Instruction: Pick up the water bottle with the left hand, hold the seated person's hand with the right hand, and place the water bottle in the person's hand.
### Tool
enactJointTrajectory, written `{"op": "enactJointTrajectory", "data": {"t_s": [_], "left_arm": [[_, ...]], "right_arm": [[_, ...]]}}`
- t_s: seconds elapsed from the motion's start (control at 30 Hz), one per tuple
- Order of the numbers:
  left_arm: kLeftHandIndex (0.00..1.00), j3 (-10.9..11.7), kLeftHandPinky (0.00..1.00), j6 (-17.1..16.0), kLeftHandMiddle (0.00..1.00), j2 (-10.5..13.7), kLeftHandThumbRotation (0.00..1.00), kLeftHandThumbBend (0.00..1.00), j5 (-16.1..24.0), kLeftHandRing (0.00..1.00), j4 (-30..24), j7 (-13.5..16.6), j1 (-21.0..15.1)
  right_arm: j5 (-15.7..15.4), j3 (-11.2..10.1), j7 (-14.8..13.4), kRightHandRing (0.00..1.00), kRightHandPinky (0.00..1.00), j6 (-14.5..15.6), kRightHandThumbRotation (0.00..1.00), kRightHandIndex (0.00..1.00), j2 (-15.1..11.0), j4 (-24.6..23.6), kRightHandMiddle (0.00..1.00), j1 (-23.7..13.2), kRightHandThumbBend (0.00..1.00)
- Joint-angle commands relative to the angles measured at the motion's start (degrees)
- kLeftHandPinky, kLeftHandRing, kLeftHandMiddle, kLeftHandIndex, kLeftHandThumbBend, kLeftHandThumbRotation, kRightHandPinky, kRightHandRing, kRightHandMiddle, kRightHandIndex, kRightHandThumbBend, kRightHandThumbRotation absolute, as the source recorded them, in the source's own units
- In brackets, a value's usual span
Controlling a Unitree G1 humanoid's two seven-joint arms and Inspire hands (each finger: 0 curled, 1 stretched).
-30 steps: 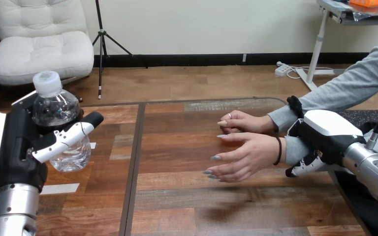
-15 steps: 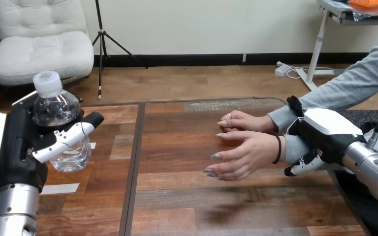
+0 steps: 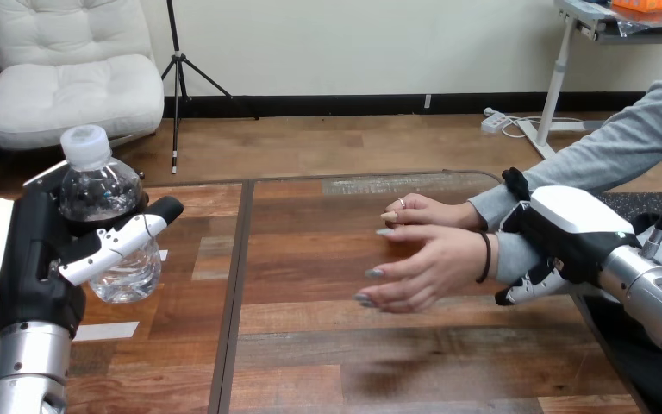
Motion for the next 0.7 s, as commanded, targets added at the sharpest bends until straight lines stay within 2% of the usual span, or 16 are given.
{"op": "enactJointTrajectory", "data": {"t_s": [0.0, 0.67], "left_arm": [[0.41, -0.5, 0.3, -0.1, 0.4, -0.3, 0.0, 0.7, -0.4, 0.36, -4.6, 0.1, -2.7], [0.4, -0.7, 0.29, 0.3, 0.4, -0.6, 0.0, 0.72, -0.4, 0.35, -4.4, -0.3, -3.1]], "right_arm": [[2.1, -2.5, -2.0, 0.19, 0.15, -2.1, 0.0, 0.28, 0.6, -3.4, 0.25, -2.0, 0.7], [2.1, -4.3, -1.8, 0.2, 0.15, -2.8, 0.0, 0.28, -0.1, -7.1, 0.26, -2.4, 0.71]]}}
